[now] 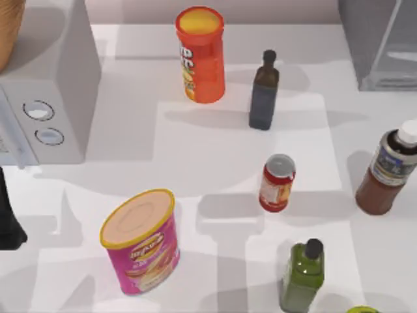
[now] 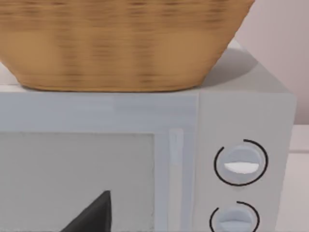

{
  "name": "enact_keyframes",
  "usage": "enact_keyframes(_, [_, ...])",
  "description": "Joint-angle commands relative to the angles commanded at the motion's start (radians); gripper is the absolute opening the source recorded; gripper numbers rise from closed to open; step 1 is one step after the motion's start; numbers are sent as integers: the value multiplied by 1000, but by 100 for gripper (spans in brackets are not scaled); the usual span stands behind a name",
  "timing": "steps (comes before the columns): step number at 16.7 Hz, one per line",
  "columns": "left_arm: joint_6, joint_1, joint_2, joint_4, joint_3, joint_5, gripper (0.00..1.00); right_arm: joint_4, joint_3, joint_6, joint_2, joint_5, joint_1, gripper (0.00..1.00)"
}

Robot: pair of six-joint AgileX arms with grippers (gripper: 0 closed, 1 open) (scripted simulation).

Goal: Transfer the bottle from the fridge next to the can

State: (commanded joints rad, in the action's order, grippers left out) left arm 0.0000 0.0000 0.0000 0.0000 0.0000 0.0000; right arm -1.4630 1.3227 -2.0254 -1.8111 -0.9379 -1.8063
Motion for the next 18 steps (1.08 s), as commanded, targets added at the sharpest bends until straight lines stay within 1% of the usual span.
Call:
enact_keyframes(2, [0,0,0,0,0,0,100,11,0,12,-1,0,8,100])
enact_keyframes(4, [0,0,0,0,0,0,100,59,1,64,-3,4,43,100])
enact_keyframes(7, [0,0,0,0,0,0,100,196,0,222,-7,24,145,100])
enact_keyframes(9, [0,0,0,0,0,0,100,317,-2,373,-10,46,237,100])
enact_keyframes(15, [0,0,0,0,0,0,100,748,-14,930,-21,128,562,100])
enact_keyframes(18, [0,0,0,0,0,0,100,950,-20,1171,-25,162,713,100])
